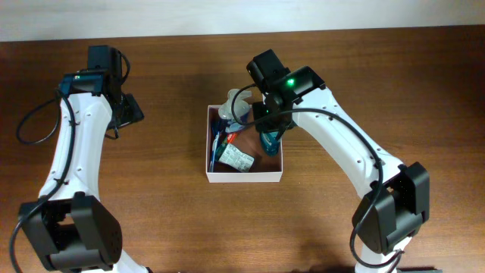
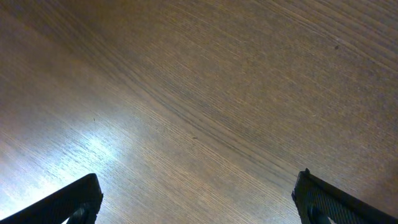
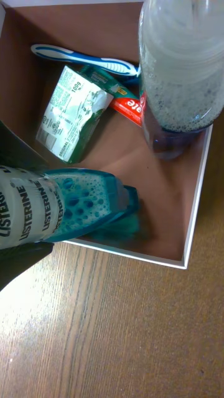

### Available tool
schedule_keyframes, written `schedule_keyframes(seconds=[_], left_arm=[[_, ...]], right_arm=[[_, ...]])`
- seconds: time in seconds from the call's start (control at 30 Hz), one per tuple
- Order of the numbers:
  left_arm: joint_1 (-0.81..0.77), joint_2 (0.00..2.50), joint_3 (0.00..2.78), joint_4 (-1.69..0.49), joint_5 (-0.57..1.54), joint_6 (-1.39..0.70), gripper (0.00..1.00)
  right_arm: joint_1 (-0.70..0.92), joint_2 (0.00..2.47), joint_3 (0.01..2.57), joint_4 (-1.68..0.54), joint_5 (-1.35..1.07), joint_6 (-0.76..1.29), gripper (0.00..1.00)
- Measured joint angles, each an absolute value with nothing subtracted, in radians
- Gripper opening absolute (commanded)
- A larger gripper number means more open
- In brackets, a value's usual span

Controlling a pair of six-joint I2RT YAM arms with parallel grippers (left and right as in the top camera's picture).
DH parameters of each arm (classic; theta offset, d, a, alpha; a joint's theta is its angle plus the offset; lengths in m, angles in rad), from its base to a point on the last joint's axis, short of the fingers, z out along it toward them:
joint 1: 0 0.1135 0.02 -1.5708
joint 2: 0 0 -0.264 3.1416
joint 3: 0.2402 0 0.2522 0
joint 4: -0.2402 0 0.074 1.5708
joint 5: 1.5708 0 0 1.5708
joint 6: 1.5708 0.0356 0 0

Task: Pack container
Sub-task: 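Lower the Listerine bottle into the box's right side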

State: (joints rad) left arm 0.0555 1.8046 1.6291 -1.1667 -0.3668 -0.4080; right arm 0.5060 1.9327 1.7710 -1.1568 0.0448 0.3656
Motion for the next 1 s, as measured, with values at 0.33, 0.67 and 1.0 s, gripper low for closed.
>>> schedule_keyframes(seconds=[0.33,0.67,1.0], left_arm=[[0.056,1.805,1.629,-1.166,-0.367,-0.408,0.99],[0.056,1.805,1.629,-1.167,-0.367,-0.408,0.99],[0.056,1.805,1.629,-1.167,-0.367,-0.408,0.99]], right_arm=[[0.506,1.933,1.764,-1.132,0.048,0.367,0.24],[0.506,1.927,1.742,-1.093,0.053,0.367,0.24],[0.506,1.914,1.717,-1.068,0.055,0.371,0.50]])
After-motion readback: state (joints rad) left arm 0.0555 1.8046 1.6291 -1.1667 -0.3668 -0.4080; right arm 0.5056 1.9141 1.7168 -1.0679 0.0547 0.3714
